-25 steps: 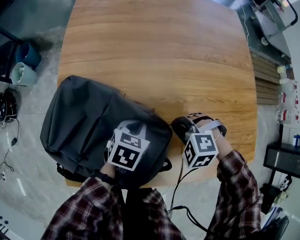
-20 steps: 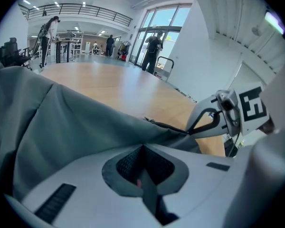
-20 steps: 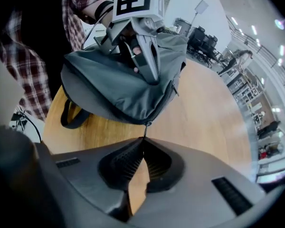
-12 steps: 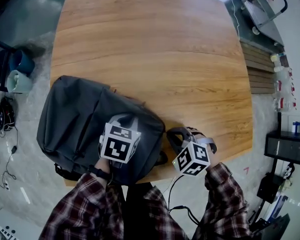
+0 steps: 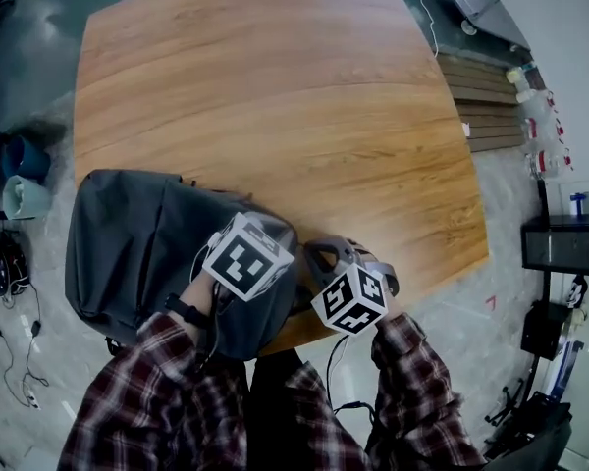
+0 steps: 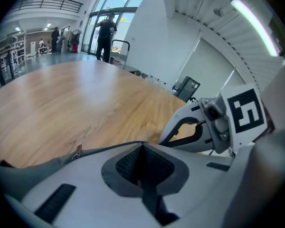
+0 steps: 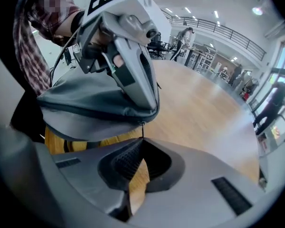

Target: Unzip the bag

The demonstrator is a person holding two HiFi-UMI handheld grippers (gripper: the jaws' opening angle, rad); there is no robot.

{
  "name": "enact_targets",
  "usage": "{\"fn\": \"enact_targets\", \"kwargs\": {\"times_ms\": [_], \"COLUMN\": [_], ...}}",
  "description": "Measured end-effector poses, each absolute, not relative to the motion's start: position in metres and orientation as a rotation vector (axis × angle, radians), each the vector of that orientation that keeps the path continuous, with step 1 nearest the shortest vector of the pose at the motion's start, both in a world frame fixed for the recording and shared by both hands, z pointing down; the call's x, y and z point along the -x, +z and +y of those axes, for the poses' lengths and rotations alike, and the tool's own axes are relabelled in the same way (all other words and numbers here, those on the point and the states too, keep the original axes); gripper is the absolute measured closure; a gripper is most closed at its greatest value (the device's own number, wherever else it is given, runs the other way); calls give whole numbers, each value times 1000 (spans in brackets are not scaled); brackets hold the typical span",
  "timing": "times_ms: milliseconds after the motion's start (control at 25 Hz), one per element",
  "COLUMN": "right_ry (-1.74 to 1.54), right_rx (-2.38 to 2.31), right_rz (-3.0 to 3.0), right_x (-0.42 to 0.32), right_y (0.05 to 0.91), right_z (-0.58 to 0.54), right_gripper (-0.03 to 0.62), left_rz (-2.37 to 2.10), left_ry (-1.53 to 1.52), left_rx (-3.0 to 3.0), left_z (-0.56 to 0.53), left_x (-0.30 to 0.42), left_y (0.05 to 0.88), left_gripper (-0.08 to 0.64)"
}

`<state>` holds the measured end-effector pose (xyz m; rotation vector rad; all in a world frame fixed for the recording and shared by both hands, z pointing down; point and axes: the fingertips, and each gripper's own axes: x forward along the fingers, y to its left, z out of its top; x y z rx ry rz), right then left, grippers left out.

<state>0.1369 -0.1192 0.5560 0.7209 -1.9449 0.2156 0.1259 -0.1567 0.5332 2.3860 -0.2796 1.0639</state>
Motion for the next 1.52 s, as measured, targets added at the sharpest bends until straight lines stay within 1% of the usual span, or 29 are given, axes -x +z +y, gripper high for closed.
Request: {"fn": "enact_targets", "kwargs": {"times_ms": [280,560,800,1120,1280,1520], "right_ry": [355,395,416,472,440,440], "right_rx": [-811,-885,-895,-885,-923,-970], "right_rz": [-1969,-1937,-1944,-2006,-1986,-1974], "right_x": [-122,-117,-102,-83,-87,-113], "right_y": [555,538,526,512,516,528], "right_z": [-92,-66,-45,1,-4,-23], "right_gripper": [581,581,581,581,581,581], "left_rz": [-232,-228,-338,-536,-572,-700], "left_ry": [1015,1004,962,881,871,958], "left_rx": [-2320,-2316,-2325,-2300,-2309,-2354], "left_z": [-162,-173,-208,-269,-273,-277], "left_x": [-127,-143,-154,-149,-139,-91], "left_y": [553,554,555,553,549,551], "left_gripper": [554,554,554,554,554,554]}}
